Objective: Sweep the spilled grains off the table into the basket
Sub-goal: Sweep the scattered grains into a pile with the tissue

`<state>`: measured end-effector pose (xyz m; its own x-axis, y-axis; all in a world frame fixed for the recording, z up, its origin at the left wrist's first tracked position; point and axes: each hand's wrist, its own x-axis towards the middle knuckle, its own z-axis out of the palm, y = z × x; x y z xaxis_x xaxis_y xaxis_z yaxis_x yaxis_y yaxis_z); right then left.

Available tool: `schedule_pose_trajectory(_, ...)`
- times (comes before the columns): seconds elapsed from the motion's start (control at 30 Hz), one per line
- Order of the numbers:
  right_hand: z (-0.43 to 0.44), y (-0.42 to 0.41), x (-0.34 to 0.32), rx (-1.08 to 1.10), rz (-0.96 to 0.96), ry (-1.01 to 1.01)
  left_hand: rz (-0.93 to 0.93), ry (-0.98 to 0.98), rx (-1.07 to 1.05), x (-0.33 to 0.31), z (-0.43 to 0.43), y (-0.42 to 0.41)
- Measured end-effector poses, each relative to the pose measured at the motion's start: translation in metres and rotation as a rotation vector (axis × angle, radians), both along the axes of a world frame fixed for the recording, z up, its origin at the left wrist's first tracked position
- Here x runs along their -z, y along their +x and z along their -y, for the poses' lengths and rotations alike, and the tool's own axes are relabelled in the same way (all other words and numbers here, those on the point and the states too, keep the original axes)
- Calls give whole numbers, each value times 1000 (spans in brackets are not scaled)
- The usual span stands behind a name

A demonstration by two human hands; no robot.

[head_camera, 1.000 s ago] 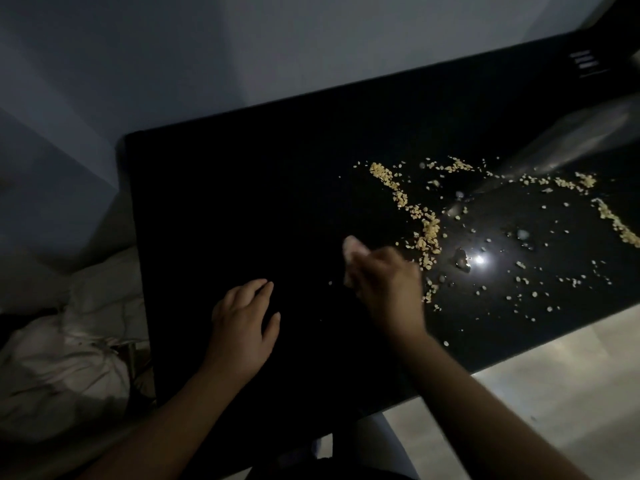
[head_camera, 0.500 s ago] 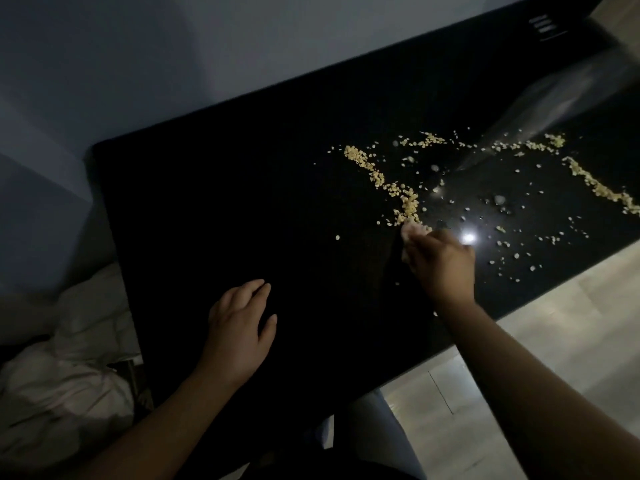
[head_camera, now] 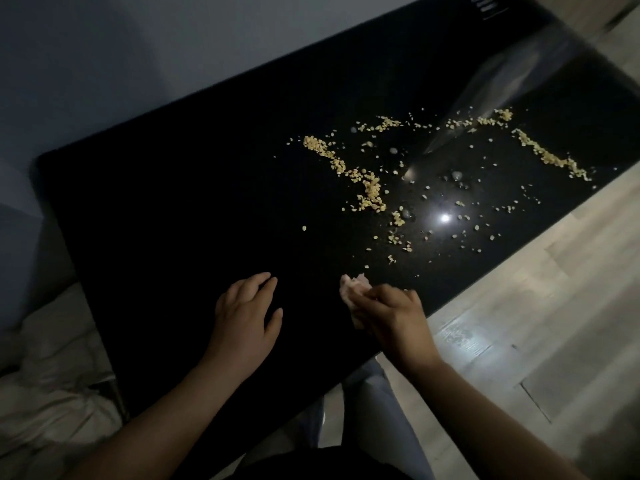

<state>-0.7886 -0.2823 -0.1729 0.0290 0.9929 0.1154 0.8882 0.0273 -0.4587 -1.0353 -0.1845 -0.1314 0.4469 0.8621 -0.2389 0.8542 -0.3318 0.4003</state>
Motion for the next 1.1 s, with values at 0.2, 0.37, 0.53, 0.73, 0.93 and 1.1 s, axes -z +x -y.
schedule_pose_trajectory(0.2,-16,93,-2,202,141,3,-43,-11,7,2,2,25)
schedule_pose_trajectory(0.37,-36,131,-21,292,110,44,-89,7,-9,6,3,38)
schedule_pose_trajectory(0.53,-41,57,-21,47,-52,130,-108,27,-30,7,6,39)
schedule_pose_trajectory(0.73,-56,23,-4,-114,-116,41,-175,36,-69,8,4,47)
schedule_pose_trajectory(0.93,-75,117,-6,197,20,-1,-236,13,-114,9,-4,60)
schedule_pose_trajectory(1.1,-86,130,-27,235,-44,35,-247,0,-123,10,-7,63)
